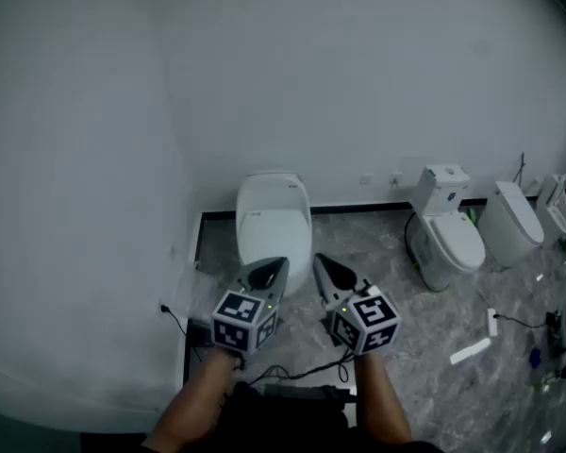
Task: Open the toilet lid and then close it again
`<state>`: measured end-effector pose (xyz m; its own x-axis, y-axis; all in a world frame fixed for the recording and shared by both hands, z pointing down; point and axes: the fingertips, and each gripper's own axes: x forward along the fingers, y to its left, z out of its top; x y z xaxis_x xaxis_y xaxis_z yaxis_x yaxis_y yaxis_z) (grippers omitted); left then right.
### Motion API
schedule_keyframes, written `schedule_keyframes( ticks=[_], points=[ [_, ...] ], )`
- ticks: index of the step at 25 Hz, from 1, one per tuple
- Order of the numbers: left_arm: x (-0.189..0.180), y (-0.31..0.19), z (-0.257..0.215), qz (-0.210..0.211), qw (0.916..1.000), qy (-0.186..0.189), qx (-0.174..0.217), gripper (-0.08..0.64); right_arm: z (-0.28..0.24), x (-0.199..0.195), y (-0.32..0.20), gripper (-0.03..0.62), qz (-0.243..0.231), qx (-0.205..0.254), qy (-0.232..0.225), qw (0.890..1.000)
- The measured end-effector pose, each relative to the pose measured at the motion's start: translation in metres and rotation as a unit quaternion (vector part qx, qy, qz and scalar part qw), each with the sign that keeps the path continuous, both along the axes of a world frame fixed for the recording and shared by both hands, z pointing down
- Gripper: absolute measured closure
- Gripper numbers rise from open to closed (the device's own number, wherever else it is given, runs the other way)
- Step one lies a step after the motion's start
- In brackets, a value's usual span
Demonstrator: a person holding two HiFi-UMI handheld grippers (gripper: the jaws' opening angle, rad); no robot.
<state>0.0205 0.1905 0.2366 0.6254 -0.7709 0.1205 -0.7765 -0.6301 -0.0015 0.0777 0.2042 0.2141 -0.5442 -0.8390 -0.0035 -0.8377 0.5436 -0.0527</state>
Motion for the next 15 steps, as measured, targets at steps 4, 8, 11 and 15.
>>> schedule_keyframes(
  ticks=[4, 8, 11, 15],
  points=[
    [0.0018, 0.0053, 0.0033, -0.003, 1.0000, -0.001, -0.001, 0.552, 0.0027, 0.0022, 0.0047, 0.583, 0.000, -0.007, -0.007, 1.000],
    [-0.0010, 0.0045, 0.0068, -0.009, 1.0000, 0.000, -0.001, 0.552, 0.0071, 0.0030, 0.0025, 0.583, -0.001, -0.011, -0.017, 1.000],
    [-0.0011, 0.0040, 0.0076, -0.015, 0.9999, -0.001, -0.002, 0.552, 0.0075, 0.0047, 0.0017, 0.583, -0.004, -0.012, -0.018, 1.000],
    [-0.0014, 0.0043, 0.0077, -0.022, 0.9997, -0.002, -0.003, 0.552, 0.0060, 0.0061, 0.0018, 0.583, -0.009, -0.013, -0.017, 1.000]
  ],
)
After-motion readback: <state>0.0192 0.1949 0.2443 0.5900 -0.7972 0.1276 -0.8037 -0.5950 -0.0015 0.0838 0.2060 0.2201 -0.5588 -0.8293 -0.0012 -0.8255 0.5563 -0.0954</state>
